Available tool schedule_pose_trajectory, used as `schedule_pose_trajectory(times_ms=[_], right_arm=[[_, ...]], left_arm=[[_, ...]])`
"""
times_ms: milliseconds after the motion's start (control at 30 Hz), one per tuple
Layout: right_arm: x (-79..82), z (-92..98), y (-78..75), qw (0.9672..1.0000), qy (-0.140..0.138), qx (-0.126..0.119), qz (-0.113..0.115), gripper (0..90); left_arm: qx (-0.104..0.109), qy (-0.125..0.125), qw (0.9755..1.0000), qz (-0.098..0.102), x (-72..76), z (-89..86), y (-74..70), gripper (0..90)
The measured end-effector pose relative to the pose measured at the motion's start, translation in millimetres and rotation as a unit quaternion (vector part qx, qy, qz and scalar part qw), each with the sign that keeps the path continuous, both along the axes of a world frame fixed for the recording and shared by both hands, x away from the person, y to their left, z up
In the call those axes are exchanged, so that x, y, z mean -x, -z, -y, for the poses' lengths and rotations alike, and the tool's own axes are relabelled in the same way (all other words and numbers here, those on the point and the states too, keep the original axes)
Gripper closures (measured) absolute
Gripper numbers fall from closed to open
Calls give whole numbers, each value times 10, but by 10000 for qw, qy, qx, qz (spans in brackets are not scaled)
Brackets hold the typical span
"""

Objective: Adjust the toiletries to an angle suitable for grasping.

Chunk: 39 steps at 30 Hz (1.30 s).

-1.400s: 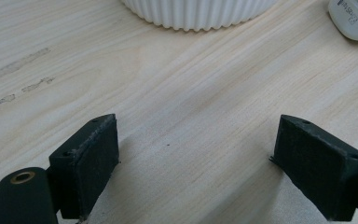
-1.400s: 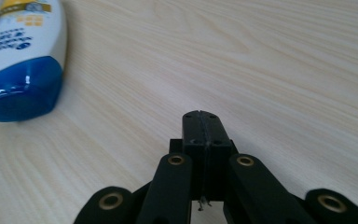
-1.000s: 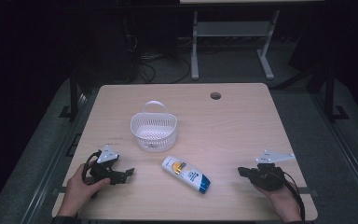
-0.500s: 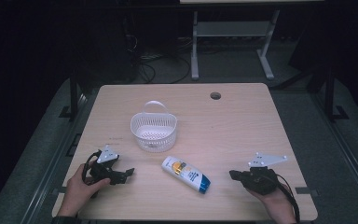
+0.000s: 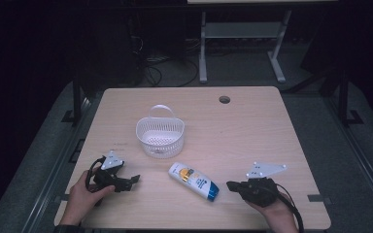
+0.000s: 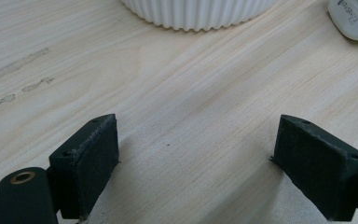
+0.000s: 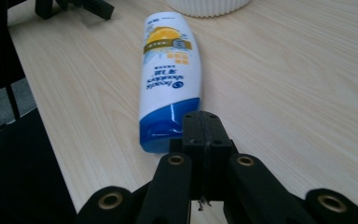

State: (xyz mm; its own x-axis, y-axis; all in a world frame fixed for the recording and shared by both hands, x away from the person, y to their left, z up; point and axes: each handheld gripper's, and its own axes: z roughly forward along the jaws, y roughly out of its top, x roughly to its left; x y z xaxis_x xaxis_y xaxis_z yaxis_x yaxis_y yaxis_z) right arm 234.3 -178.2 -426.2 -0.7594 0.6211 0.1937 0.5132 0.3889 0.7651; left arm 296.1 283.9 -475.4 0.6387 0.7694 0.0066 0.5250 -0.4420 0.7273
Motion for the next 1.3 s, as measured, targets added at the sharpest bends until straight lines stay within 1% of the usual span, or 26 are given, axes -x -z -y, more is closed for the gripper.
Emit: schedule_pose_trajectory(times_ms=[67,100,300,333,500,633,667,767,867,967,1133,1300], right_arm=[[5,-20,-1,10000,-26,0,5,895],[16,-60,-3,10000,-76,-12,8,894],[34,-145,4,9997,-231,-47,6,895],[42,-180,9,9996,-290,-49,4,895],[64,-270,19,9991,-417,-53,-3,895],[69,-321,30,9987,-498,-75,-30,895],[70,-350,38,9984,-555,-94,-62,895],[75,-398,50,9980,-617,-106,-103,894],[81,-436,61,9977,-661,-90,-124,895],[95,-517,92,9968,-786,-49,-147,895],[115,-609,128,9956,-920,-8,-204,895],[122,-662,163,9948,-990,53,-254,895]], left_arm=[[-1,0,10000,0,0,0,0,131],[0,0,10000,0,0,0,0,131],[-4,4,10000,-2,0,-1,-1,131],[-6,6,10000,-3,0,-1,-1,131],[-2,0,10000,0,0,0,0,131],[-4,1,10000,0,0,-1,0,131],[-3,1,10000,0,0,0,0,131],[-3,0,10000,-1,0,0,0,131],[-3,0,10000,0,0,0,0,131],[-3,0,10000,-1,0,0,0,131],[-4,1,10000,0,0,-1,0,131],[-3,1,10000,0,0,0,0,131]])
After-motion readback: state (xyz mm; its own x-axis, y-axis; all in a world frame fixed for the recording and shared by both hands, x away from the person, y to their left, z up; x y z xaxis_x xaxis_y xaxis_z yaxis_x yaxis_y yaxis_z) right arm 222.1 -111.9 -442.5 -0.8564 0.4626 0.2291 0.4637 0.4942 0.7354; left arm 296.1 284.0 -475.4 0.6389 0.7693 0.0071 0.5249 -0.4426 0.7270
